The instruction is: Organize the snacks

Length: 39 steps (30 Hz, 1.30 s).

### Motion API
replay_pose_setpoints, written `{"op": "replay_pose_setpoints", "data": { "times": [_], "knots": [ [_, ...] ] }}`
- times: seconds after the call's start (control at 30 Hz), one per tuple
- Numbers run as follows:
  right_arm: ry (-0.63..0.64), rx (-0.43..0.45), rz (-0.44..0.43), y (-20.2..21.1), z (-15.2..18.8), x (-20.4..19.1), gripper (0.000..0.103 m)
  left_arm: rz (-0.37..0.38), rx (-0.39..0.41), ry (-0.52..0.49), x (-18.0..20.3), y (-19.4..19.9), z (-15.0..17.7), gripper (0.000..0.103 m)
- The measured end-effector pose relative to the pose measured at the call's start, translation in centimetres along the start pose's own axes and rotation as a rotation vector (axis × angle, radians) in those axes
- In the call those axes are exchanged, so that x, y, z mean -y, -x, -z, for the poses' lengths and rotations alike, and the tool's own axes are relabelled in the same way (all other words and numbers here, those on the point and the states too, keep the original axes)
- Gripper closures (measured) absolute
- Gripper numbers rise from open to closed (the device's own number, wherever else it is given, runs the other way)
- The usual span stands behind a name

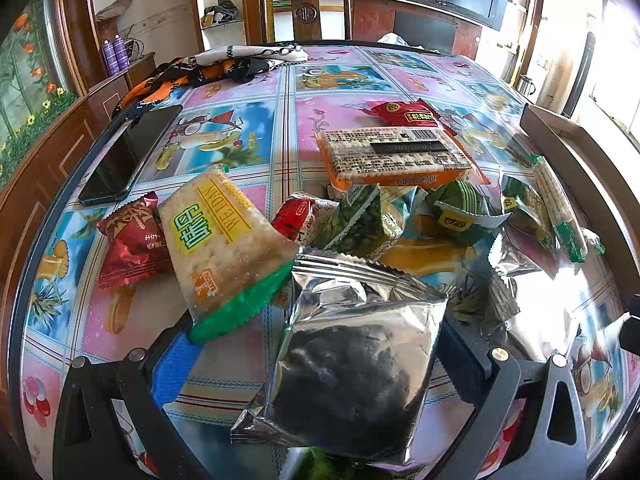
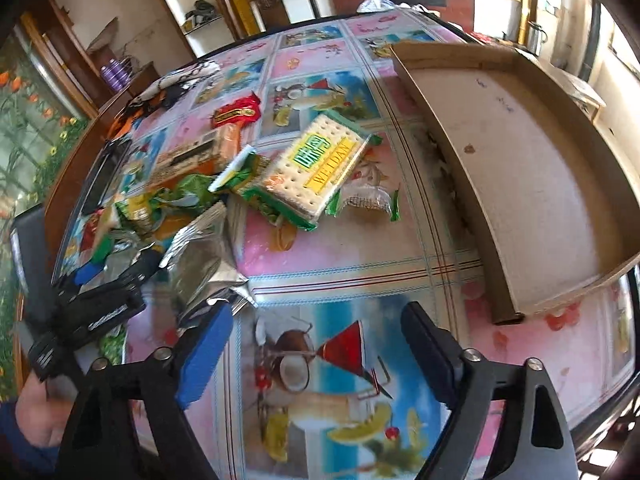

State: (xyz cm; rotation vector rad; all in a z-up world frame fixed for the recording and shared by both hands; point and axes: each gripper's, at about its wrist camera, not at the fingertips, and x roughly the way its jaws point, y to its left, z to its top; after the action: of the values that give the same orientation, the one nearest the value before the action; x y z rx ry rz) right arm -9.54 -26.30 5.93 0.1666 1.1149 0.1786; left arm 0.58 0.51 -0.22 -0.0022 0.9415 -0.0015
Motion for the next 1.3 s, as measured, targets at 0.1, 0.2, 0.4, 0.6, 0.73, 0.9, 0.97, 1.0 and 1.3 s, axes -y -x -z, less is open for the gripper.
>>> {"op": "replay_pose_setpoints", "data": {
  "times": [0.1, 0.2, 0.4, 0.6, 0.73, 0.9, 0.97, 1.0, 1.3],
  "knots": [
    [0.070, -0.005, -0.007, 0.7, -0.3, -0.8, 0.015, 0.004, -0.010, -0.014, 0.0, 0.0, 0.0, 0.000],
    [0.163, -0.006, 0.003, 1.2, -0.2, -2.1, 0.015, 0.026, -0.084, -0.040, -0.4, 0.4, 0.1, 0.000],
    [0.223, -0.025, -0.003, 0.1, -0.9, -3.8, 0.015, 0.104, -0.106, -0.018, -1.9, 4.2, 1.3, 0.000],
    [0.285, -0.047, 0.006, -2.3, -2.1, -6.0, 0.015, 0.163, -0.078, -0.046, -3.5, 7.3, 1.2, 0.000],
    [0.299, -0.076, 0.002, -4.1, -2.8, -7.4, 0.015, 0.176, -0.105, -0.053, -3.7, 7.3, 1.3, 0.000],
    [0.330, -0.121, 0.016, -6.1, -2.9, -8.7, 0.018, 0.191, -0.119, -0.064, -3.4, 6.6, 0.6, 0.000],
    [0.327, -0.141, 0.034, -6.7, -2.7, -8.8, 0.027, 0.194, -0.126, -0.070, -3.1, 6.3, 0.3, 0.000],
    [0.333, -0.132, 0.048, -6.7, -2.6, -8.8, 0.035, 0.197, -0.131, -0.074, -2.8, 6.0, 0.2, 0.000],
    [0.259, -0.067, -0.018, -2.6, -1.8, -6.3, 0.039, 0.176, -0.191, -0.089, -1.2, 2.9, -0.5, 0.015]
  ]
}}
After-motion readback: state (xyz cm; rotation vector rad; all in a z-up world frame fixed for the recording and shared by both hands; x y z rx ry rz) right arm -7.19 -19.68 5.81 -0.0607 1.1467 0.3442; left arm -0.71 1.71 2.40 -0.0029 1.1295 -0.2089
